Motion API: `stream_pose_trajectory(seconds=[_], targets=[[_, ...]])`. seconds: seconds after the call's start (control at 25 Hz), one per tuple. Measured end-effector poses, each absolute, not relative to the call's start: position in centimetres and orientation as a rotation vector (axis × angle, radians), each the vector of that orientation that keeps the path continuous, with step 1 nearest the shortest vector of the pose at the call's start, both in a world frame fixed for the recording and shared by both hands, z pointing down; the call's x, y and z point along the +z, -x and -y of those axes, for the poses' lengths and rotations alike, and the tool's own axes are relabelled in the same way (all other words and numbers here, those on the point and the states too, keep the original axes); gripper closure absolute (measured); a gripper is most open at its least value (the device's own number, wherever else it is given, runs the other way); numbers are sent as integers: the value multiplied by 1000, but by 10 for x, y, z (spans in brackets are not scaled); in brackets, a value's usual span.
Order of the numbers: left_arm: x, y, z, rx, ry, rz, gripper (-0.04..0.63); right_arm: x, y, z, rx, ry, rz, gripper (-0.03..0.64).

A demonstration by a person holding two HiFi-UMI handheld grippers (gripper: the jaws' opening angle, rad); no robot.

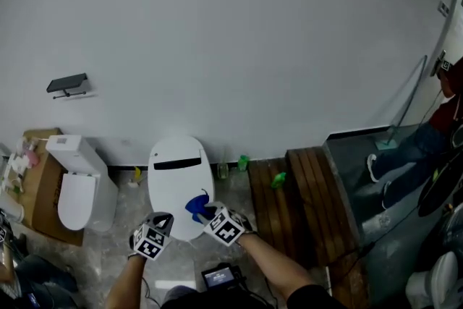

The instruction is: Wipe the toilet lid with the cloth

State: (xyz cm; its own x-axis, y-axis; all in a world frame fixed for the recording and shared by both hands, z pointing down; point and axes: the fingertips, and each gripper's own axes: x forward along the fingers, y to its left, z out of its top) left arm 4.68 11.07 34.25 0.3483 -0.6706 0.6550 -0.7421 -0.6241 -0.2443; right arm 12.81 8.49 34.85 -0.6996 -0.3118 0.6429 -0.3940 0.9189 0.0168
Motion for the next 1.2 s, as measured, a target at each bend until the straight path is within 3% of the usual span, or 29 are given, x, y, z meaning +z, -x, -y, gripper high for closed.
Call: stream_pose_trajectory(seconds=[1.2], targets=[[370,74,-12,1088,-2554,1162,584,371,-22,9,271,-653,2285,561]])
